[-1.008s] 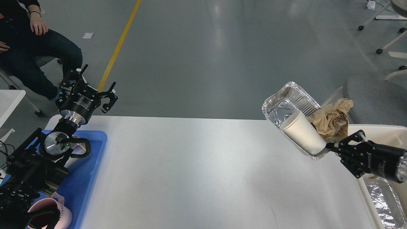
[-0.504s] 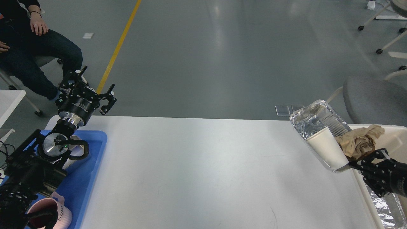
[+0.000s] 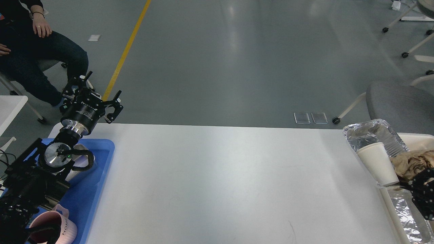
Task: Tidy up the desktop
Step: 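Lift the foil tray with the right gripper and carry it to the white bin, then release the foil tray into the white bin with the right gripper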
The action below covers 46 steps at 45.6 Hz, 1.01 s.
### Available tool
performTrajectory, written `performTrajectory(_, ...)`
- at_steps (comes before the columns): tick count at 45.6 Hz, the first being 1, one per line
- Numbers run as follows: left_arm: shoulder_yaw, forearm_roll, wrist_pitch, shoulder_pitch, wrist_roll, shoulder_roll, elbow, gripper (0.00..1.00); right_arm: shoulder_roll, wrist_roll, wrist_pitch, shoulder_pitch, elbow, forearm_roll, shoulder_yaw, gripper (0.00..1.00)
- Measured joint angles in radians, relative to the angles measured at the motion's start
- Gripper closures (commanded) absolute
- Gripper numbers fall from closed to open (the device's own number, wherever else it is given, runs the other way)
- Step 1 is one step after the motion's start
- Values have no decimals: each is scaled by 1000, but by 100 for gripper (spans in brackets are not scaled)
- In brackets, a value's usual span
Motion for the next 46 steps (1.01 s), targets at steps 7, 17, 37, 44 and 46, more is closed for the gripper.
performTrajectory(7, 1, 0, 0, 0, 0, 1, 0, 3, -19, 1, -91, 1, -43, -27, 0, 100)
performTrajectory(17, 1, 0, 1, 0, 0, 2, 0, 3, -67, 3, -229, 1, -96, -33, -3, 100)
performTrajectory(37, 1, 1, 1, 1, 0, 12, 0, 3, -98, 11, -358, 0, -179, -129, -12, 100)
performTrajectory(44, 1, 1, 1, 9, 0, 16, 0, 3, -98, 16, -364, 0, -188, -162, -16, 100)
performTrajectory(46, 1, 1, 1, 10, 0, 17, 0, 3, -98, 17, -368, 0, -190, -164, -17, 100)
